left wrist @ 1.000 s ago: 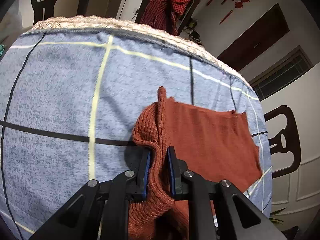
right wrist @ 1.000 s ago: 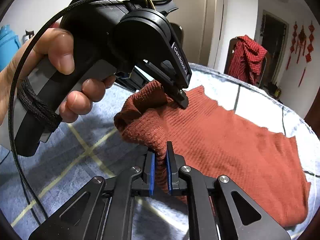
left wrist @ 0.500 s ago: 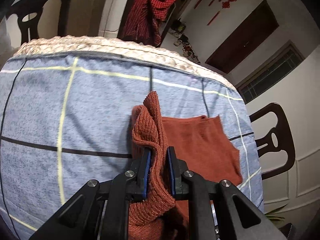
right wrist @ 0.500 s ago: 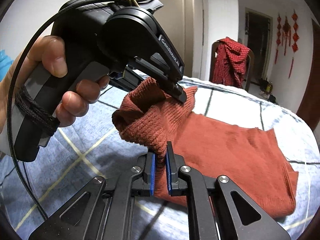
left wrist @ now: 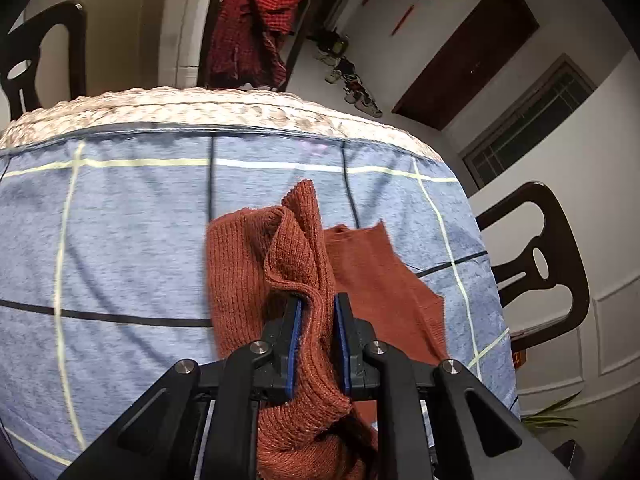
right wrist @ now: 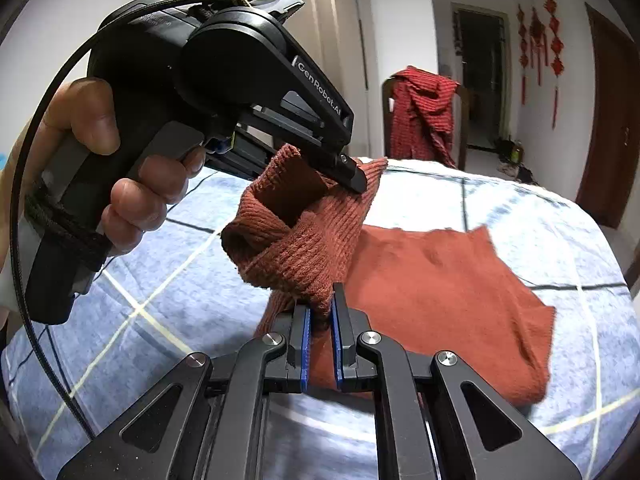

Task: Fold small clothes
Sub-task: 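Lift the held side and fold it across the sweater with both grippers, then open the left gripper to release the folded side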

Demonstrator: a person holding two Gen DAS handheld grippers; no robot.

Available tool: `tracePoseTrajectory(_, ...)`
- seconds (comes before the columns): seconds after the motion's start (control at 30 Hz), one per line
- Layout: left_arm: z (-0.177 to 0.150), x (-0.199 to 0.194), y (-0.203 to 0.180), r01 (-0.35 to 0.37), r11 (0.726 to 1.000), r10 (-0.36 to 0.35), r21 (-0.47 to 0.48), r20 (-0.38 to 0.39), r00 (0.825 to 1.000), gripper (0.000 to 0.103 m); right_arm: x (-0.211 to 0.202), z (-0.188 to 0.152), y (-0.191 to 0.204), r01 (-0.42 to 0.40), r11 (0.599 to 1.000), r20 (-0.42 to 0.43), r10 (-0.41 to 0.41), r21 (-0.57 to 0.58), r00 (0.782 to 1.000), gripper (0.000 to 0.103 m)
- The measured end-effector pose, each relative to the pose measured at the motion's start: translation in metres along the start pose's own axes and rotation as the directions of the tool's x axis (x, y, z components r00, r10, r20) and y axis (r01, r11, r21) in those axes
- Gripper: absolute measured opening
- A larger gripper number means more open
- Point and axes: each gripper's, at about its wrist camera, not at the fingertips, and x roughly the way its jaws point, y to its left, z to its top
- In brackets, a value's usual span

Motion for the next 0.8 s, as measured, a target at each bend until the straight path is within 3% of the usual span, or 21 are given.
tracePoseTrajectory(0.5, 0.002, 0.05, -0.073, -0.019, 0.995, 0.026, 0.098, -0.068, 0.997, 0.018, -0.009, -0.017, -0.074, -0.032, 0.983, -0.036, 0.039, 0.182, 0.999, 0.009)
tracePoseTrajectory(0.8, 0.003, 0.082, -0.075, -0.02, 0.999, 0.025, 0.04, -0.13, 0.991, 0.019, 0.0, -0.034, -0.1, -0.106, 0.945, -0.092, 0.14, 0.309, 0.986, 0.009)
